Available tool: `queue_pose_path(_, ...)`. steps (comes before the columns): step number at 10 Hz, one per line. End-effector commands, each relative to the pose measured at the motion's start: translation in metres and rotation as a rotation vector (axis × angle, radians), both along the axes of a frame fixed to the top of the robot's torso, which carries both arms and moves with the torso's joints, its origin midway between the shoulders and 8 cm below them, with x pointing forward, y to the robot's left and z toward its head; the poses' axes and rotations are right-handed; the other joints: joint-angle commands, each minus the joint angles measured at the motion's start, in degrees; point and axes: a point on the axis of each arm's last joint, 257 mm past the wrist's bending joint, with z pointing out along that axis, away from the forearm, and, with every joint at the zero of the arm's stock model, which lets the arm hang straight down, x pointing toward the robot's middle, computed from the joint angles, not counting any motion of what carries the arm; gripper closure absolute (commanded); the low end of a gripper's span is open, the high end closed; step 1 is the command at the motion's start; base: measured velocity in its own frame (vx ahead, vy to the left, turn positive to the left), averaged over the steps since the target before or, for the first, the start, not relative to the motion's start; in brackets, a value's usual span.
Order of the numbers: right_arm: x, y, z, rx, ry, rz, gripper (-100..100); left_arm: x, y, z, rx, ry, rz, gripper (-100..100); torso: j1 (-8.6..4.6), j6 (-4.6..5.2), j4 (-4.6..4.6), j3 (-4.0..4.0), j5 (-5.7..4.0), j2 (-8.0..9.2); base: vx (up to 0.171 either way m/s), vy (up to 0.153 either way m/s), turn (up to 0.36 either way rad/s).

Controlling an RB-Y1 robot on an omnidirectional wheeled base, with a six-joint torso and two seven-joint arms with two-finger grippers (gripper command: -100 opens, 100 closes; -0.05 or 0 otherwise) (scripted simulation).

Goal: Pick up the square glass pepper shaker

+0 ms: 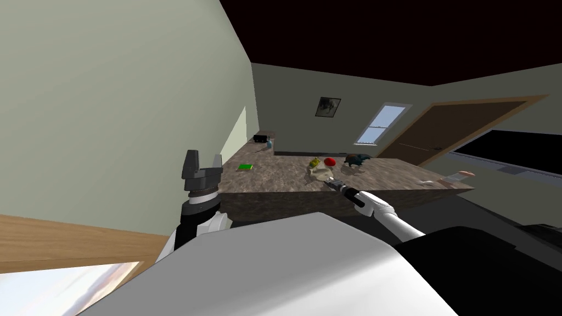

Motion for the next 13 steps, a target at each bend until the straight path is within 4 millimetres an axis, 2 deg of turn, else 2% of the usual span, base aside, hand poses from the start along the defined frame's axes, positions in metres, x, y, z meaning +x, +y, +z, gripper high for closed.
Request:
queue_pose_path(1, -0.002, -0.011, -0.003, -0.004, 0.010, -0.021, -100, 0.000, 0.000, 0.000, 0.000, 0.000, 0.000, 0, 0.00, 0.00, 0.00, 0.00, 0.00, 0.00, 0.005, 0.010, 0.022)
queue_pose_path(2, 0.010, 0.002, -0.004, -0.003, 0.008, 0.033, -100, 0.000, 0.000, 0.000, 0.000, 0.000, 0.000, 0, -0.07, 0.02, 0.00, 0.01, -0.02, 0.02, 0.012, 0.032, -0.161)
queue_pose_path(3, 0.017, 0.000, 0.000, -0.001, -0.004, 0.034, -100, 0.000, 0.000, 0.000, 0.000, 0.000, 0.000, 0, -0.01, 0.05, 0.00, 0.00, -0.02, 0.01, 0.017, 0.046, -0.109)
queue_pose_path(5, 0.012, -0.014, -0.005, -0.006, 0.010, 0.004, -100, 0.000, 0.000, 0.000, 0.000, 0.000, 0.000, 0, -0.01, 0.01, 0.00, 0.00, 0.00, 0.00, 0.004, 0.018, 0.011)
queue_pose_path(6, 0.023, -0.001, -0.007, -0.004, 0.013, 0.057, -100, 0.000, 0.000, 0.000, 0.000, 0.000, 0.000, 0, -0.08, 0.02, 0.00, 0.02, -0.02, 0.03, 0.019, 0.031, -0.183)
queue_pose_path(7, 0.029, -0.005, -0.003, -0.003, 0.004, 0.051, -100, 0.000, 0.000, 0.000, 0.000, 0.000, 0.000, 0, -0.02, 0.06, 0.00, 0.00, -0.02, 0.00, 0.011, 0.049, -0.097)
queue_pose_path(8, 0.026, -0.015, -0.006, -0.005, 0.013, 0.029, -100, 0.000, 0.000, 0.000, 0.000, 0.000, 0.000, 0, 0.04, 0.00, 0.00, 0.00, 0.01, 0.00, 0.002, 0.027, 0.023)
queue_pose_path(9, 0.035, 0.000, -0.008, -0.003, 0.019, 0.085, -100, 0.000, 0.000, 0.000, 0.000, 0.000, 0.000, 0, -0.01, 0.01, 0.00, 0.01, 0.00, 0.02, 0.013, 0.040, -0.172)
queue_pose_path(10, 0.043, -0.003, -0.002, 0.000, 0.006, 0.083, -100, 0.000, 0.000, 0.000, 0.000, 0.000, 0.000, 0, 0.03, 0.05, 0.00, 0.00, -0.01, 0.00, 0.012, 0.053, -0.106)
queue_pose_path(11, 0.042, -0.011, -0.004, -0.002, 0.011, 0.063, -100, 0.000, 0.000, 0.000, 0.000, 0.000, 0.000, 0, 0.07, 0.00, 0.00, -0.01, 0.01, -0.01, 0.005, 0.030, 0.022)
queue_pose_path(12, 0.051, 0.002, -0.006, 0.001, 0.019, 0.114, -100, 0.000, 0.000, 0.000, 0.000, 0.000, 0.000, 0, 0.00, 0.00, 0.00, 0.00, 0.00, 0.00, 0.016, 0.039, -0.167)
queue_pose_path(13, 0.059, -0.002, 0.001, 0.004, 0.006, 0.108, -100, 0.000, 0.000, 0.000, 0.000, 0.000, 0.000, 0, 0.03, 0.05, -0.01, -0.01, 0.00, -0.02, 0.007, 0.051, -0.089)
